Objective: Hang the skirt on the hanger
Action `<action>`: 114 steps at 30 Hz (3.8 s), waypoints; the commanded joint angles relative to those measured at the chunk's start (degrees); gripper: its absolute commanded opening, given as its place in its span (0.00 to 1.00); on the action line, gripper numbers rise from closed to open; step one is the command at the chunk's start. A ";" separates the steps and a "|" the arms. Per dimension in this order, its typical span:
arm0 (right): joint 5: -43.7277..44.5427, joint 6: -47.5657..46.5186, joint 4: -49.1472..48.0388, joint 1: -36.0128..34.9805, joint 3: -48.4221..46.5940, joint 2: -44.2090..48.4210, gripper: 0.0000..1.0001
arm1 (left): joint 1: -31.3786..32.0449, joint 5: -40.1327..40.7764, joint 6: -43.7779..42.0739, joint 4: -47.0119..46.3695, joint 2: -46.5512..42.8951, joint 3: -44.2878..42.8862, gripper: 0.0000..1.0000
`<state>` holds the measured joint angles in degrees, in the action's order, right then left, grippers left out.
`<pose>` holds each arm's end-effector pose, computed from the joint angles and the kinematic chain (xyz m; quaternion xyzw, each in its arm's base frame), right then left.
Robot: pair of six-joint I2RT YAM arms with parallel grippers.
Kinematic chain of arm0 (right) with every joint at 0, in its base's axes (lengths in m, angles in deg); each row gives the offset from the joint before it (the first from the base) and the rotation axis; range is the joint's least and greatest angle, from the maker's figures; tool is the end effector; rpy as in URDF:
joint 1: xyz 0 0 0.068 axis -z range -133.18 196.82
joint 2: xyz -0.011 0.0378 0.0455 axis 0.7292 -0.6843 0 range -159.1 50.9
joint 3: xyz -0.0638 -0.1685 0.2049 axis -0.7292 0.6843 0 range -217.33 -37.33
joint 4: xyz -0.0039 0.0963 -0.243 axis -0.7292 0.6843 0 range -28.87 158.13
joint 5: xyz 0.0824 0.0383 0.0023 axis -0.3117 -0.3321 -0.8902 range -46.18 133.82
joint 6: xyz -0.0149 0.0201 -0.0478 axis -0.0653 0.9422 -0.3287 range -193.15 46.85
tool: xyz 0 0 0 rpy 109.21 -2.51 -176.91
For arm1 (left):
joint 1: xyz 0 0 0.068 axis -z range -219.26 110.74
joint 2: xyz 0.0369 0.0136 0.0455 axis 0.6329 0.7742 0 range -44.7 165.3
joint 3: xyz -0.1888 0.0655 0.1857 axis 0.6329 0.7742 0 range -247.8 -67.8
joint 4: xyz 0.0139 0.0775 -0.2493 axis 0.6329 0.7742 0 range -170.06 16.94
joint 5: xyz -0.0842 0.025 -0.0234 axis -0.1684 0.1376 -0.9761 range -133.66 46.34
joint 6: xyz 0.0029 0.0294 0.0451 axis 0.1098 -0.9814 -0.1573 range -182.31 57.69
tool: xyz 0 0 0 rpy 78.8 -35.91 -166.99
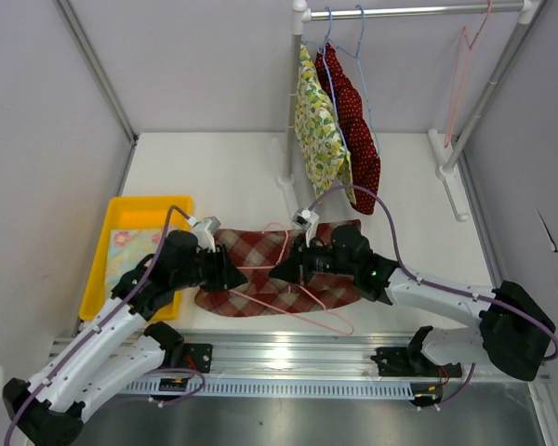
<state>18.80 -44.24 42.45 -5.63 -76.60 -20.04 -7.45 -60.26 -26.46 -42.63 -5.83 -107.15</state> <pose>0.1572 0.2290 0.2616 -0.2878 0.7204 0.5247 0.3505 0.1181 -0.0853 0.2763 0.0333 0.8871 -0.3533 0.2951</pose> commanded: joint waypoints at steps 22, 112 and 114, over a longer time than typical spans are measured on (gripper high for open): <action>-1.35 2.47 -20.52 0.24 7.45 -15.10 0.00 | 6.86 21.34 7.21 -5.35 7.18 10.61 0.47; -8.56 -1.66 -25.45 20.45 4.73 -24.07 0.00 | -8.68 19.59 0.63 6.34 12.80 -3.62 0.00; -8.38 -2.71 -24.39 20.45 4.99 -24.25 0.00 | -12.55 17.84 -0.34 5.03 13.33 -3.45 0.00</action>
<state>8.86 -43.78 18.65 14.24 -70.37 -43.43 -16.00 -40.56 -24.05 -36.14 7.15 -110.52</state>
